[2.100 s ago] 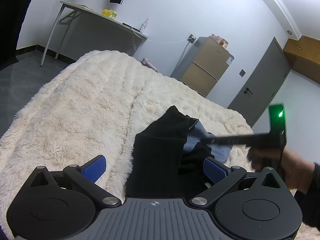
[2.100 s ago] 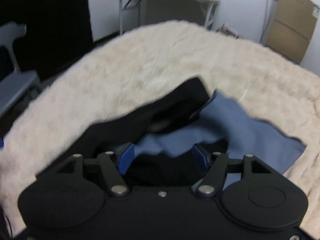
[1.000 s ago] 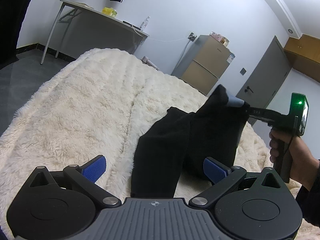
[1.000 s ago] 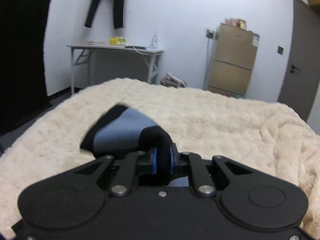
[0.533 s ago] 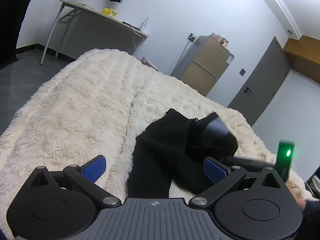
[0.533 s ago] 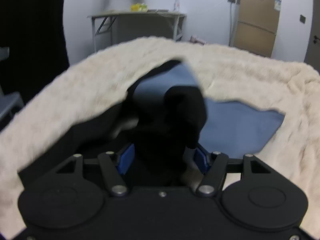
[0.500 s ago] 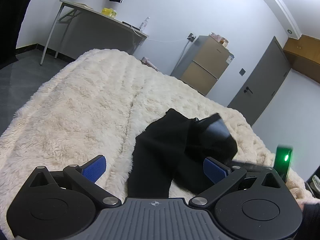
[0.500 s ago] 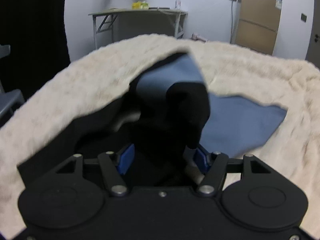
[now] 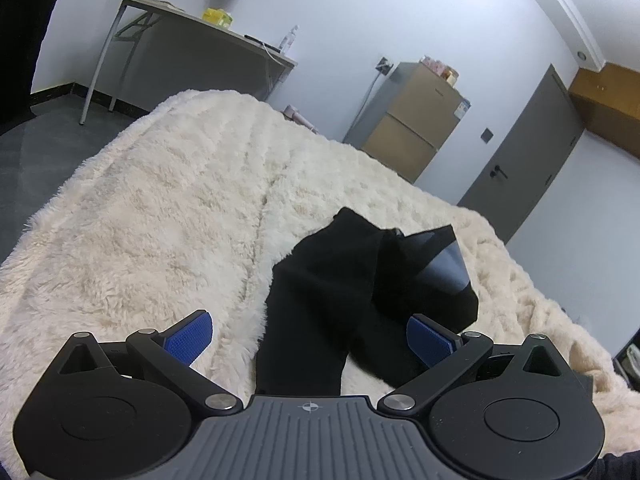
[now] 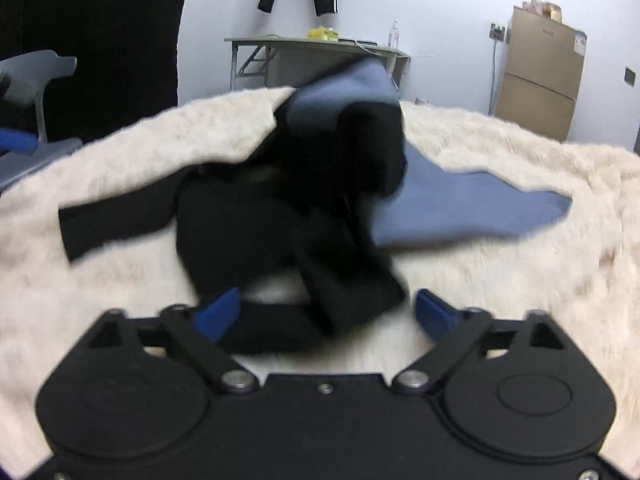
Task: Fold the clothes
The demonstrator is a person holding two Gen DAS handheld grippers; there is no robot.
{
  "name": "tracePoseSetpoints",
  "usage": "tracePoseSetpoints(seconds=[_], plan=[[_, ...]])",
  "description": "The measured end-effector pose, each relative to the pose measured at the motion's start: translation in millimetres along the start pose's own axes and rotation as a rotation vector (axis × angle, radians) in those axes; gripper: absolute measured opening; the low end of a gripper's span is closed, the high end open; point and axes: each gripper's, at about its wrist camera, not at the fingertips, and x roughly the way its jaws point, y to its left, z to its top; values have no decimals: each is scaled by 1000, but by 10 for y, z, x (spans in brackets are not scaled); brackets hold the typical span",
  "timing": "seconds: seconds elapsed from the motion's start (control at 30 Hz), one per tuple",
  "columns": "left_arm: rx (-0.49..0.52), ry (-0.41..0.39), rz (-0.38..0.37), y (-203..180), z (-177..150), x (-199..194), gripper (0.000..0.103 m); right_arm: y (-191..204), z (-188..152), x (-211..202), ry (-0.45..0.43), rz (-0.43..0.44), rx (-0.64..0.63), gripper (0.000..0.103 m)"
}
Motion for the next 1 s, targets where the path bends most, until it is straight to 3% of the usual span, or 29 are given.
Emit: tracePoseSetpoints(seconds=[0.17, 1.0], plan=[[17, 20, 8, -21, -10, 53, 103, 201, -93, 179, -34, -93, -74, 103], [27, 50, 21, -20, -13, 108, 103, 195, -157, 197, -35, -84, -68, 103]])
